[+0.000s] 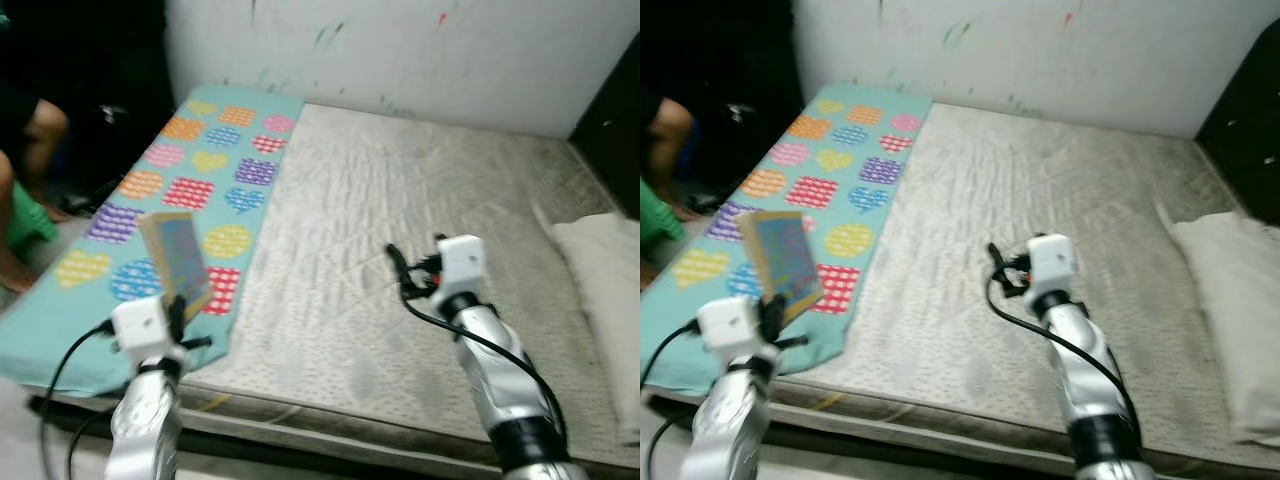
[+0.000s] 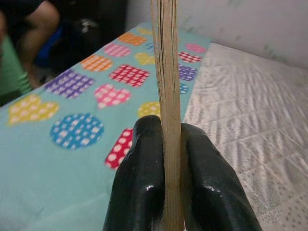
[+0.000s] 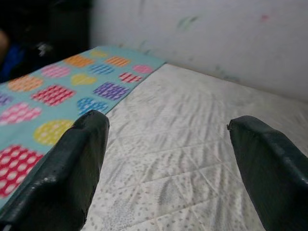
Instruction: Clean up the room
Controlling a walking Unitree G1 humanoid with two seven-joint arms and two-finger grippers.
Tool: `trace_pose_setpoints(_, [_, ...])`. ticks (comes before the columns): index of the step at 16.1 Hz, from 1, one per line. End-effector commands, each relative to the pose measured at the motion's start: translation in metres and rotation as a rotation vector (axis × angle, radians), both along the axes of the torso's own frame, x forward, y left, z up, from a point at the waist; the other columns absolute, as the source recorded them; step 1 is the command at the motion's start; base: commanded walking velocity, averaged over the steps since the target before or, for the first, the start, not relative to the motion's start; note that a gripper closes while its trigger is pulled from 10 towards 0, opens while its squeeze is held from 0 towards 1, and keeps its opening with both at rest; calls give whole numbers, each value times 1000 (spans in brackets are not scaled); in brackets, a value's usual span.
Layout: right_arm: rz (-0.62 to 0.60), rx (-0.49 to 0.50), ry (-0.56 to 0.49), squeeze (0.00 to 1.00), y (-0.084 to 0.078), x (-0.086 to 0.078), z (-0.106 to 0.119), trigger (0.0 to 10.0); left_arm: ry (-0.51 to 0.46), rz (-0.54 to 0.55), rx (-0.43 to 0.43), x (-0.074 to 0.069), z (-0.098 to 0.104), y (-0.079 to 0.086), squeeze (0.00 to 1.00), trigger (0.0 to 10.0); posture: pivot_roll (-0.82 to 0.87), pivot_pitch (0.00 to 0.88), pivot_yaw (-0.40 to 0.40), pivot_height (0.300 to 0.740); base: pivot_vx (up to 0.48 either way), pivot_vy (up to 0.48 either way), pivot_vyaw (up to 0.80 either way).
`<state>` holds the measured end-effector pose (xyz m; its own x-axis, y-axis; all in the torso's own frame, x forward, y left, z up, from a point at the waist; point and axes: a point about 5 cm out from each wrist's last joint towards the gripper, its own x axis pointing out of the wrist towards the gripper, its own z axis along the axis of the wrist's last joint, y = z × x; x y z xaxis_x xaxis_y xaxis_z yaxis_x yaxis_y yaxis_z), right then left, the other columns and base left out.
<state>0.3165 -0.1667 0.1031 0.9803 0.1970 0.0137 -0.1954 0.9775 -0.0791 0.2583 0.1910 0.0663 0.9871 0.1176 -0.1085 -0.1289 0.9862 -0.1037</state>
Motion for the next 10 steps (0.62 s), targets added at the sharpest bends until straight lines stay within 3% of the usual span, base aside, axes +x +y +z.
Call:
trace_pose_setpoints(1, [-58, 3, -15, 0, -11, -5, 0, 10000, -50, -70, 18, 12, 12, -10, 0, 10000, -151, 0, 0, 740, 0, 0, 0])
trace_pose_setpoints(5, [-106, 18, -30, 0, -13, -14, -1, 10000, -52, -151, 21, 26, 16, -21, 0, 10000, -204, 0, 51, 740, 0, 0, 0])
trace_pose_setpoints(10, [-96, 23, -17, 0, -8, -18, -4, 10000, -31, -129, 28, 14, 9, -12, 0, 10000, -173, 0, 41, 740, 0, 0, 0])
